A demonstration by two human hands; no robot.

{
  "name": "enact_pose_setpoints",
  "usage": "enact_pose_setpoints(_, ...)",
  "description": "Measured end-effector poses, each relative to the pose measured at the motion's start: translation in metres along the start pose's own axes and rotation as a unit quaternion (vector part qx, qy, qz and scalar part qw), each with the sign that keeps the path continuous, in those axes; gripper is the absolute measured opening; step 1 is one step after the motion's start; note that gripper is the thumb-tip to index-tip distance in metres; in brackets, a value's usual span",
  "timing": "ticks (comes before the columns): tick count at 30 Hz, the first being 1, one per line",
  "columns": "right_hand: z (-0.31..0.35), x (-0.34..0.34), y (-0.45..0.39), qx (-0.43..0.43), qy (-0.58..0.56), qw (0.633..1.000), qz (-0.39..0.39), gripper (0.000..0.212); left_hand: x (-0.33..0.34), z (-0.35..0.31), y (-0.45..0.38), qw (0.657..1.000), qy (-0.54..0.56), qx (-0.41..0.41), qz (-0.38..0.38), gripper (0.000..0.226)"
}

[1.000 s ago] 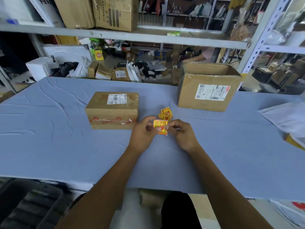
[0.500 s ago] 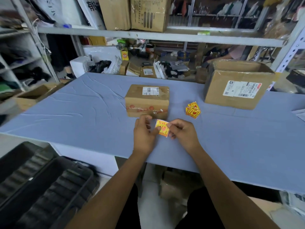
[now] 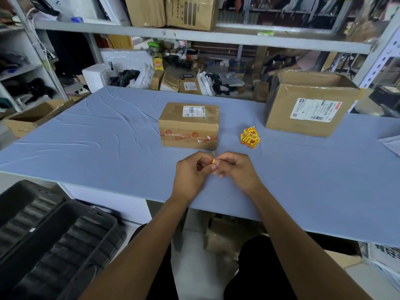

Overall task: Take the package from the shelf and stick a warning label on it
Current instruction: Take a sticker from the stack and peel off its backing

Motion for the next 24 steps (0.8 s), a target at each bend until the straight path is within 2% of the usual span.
enact_pose_setpoints(17,0.001,0.0013,0.0014,0.002,0.023,1.0,-0.011,0.026,-0.0001,-0.0027,0.0021,1.0,0.003,0.024,0.003,0.009)
enact_pose_setpoints(24,0.0001,0.0003,0.0007,-0.012,0.042,0.999,-0.016,0.016,0.0006,-0.0001,0.0022,1.0,0.017,0.009,0.006,0.011)
Point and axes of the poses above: each hand's wrist, its own y-axis away from the middle knuckle, its own x-axis out of the palm, z = x × y, the point moved 6 cm from there along -y, towards the middle knuckle, and after that the axes turned 14 degrees about y, right-handed, at the moved point
